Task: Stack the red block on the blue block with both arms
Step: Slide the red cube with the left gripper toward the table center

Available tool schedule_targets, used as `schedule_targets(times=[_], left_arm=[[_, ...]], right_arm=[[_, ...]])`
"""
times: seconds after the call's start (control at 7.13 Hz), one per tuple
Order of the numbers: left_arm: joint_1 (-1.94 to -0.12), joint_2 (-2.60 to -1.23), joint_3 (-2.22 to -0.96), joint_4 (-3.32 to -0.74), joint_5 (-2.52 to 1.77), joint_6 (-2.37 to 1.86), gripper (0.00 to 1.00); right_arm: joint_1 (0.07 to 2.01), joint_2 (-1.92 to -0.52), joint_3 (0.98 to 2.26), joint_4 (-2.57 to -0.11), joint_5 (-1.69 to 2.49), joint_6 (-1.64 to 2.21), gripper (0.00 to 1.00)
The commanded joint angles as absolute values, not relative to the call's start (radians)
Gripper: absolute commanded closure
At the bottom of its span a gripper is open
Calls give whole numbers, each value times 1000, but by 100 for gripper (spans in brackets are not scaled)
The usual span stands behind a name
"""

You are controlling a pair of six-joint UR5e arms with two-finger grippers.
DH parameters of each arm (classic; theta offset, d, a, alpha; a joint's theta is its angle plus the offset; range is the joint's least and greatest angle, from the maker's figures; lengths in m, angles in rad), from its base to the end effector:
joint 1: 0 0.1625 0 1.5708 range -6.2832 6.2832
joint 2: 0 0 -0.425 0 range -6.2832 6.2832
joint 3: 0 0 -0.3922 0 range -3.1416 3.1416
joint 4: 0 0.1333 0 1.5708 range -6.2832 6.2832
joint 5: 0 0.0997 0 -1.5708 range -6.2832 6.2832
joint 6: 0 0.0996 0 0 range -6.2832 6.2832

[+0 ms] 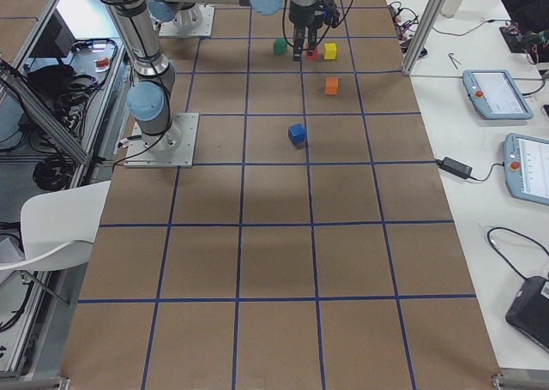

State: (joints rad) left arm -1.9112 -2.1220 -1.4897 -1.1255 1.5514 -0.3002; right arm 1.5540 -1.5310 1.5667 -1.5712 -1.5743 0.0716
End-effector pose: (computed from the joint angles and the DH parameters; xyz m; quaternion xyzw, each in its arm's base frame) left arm -0.3510 -0.5859 0.2449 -0.0200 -0.9997 -0.0148 0.0053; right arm 0.1245 -0.5071 0.4701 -0.0441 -0.9989 -0.0176 0.0022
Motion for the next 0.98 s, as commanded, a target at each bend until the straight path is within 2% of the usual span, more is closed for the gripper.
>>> schedule_targets(times=[0.0, 0.14, 0.28, 0.56, 0.84], left_arm=[[-1931, -2178, -1482, -1117, 1551, -330, 99], [-1934, -2181, -1483, -1115, 1551, -330, 18], [-1933, -2178, -1482, -1118, 1549, -327, 0], [-1899, -2123, -1485, -1146, 1504, -304, 0], [-1722, -1980, -1463, -1370, 1506, -84, 0]], right_arm=[[1555, -1531, 1568, -1571, -1574, 71, 0], [1555, -1531, 1568, -1569, -1574, 72, 0], [1555, -1531, 1568, -1571, -1574, 71, 0], [1555, -1531, 1566, -1571, -1574, 74, 0], [1555, -1531, 1566, -1572, -1574, 72, 0]])
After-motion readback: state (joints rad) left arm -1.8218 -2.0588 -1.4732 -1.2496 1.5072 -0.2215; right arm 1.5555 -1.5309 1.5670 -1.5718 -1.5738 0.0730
